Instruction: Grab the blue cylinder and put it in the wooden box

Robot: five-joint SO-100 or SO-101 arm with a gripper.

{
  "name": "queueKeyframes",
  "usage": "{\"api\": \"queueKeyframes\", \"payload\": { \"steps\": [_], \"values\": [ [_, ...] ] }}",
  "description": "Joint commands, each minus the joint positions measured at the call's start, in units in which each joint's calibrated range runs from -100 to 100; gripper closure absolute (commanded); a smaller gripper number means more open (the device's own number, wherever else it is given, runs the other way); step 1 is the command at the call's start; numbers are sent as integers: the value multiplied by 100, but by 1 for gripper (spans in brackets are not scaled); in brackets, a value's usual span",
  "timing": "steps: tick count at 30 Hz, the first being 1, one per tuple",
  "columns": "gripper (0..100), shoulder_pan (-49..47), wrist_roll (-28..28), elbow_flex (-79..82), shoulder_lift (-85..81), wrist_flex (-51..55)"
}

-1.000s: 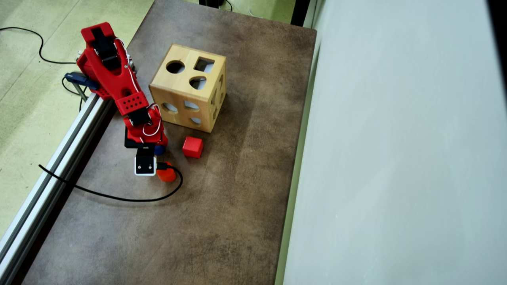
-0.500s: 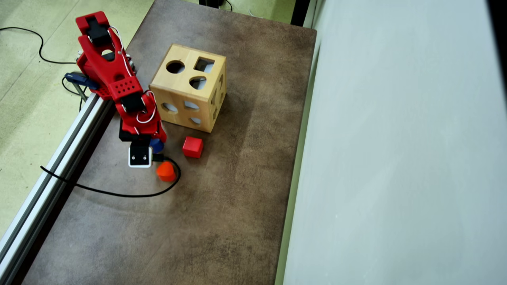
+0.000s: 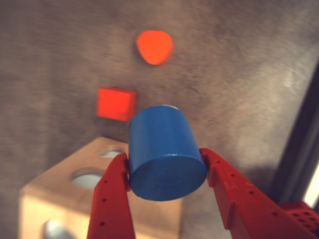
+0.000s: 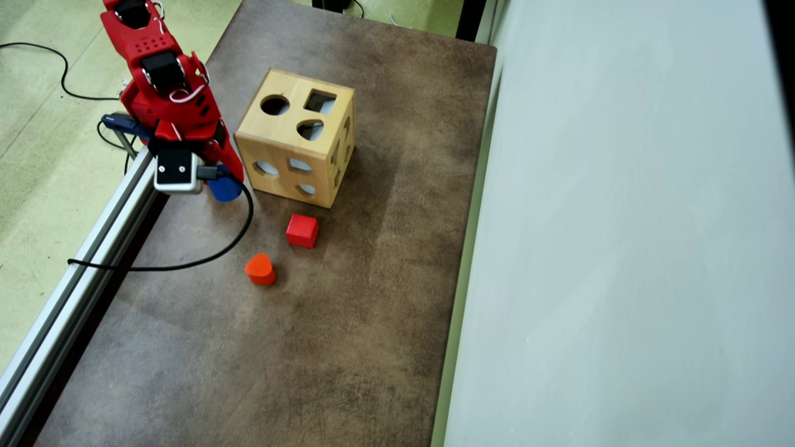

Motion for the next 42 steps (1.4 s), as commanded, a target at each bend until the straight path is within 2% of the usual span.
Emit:
{"api": "queueKeyframes", "payload": {
  "steps": [1,10,23,30,42],
  "values": [
    [98,-458,-337,-32,-495,23],
    [98,-1892,-1065,-41,-503,658],
    [98,-3667,-1968,76,-707,690],
    [98,-4046,-2149,729,-885,690],
    [98,-4202,-2227,720,-962,907]
  ]
}}
